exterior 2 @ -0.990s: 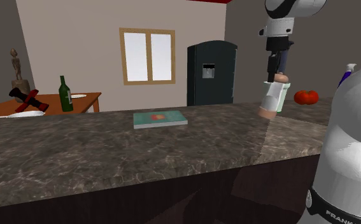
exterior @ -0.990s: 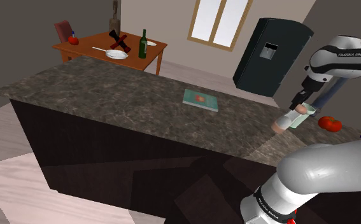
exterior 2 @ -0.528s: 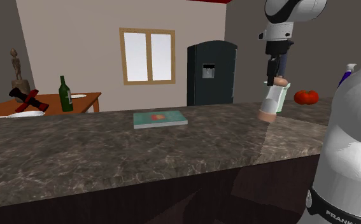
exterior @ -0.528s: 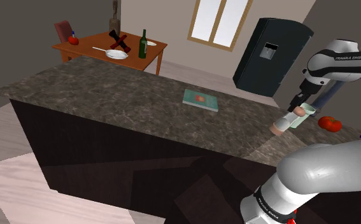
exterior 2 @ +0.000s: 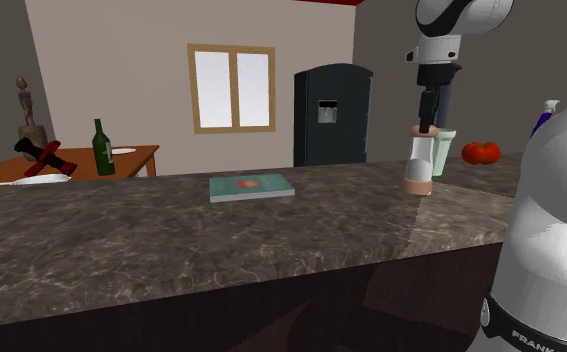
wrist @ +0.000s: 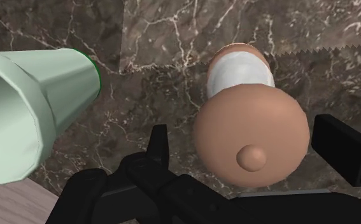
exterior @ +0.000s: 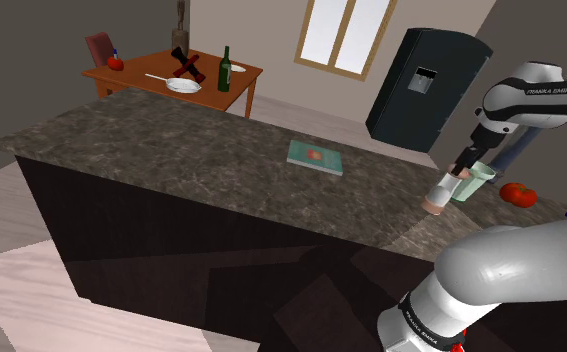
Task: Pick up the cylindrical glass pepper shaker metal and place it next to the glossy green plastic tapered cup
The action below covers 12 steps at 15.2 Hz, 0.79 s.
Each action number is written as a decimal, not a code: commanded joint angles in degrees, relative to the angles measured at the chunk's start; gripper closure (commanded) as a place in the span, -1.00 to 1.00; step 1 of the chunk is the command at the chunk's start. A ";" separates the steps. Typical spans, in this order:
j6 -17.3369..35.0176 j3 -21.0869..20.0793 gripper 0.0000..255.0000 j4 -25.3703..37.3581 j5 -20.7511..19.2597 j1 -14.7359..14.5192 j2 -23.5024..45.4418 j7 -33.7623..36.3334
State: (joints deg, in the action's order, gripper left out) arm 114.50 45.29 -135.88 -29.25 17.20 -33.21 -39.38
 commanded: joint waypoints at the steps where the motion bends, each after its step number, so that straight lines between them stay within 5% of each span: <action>1: 0.00 0.00 -1.00 0.00 0.00 0.00 0.00 0.00; 5: -7.58 -3.64 -1.00 5.18 1.48 0.22 -2.07 -0.22; 12: -7.58 -3.65 -1.00 5.18 1.49 0.23 -2.06 -0.23</action>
State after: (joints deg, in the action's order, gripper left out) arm 106.94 41.65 -130.72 -27.77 17.44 -35.27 -39.61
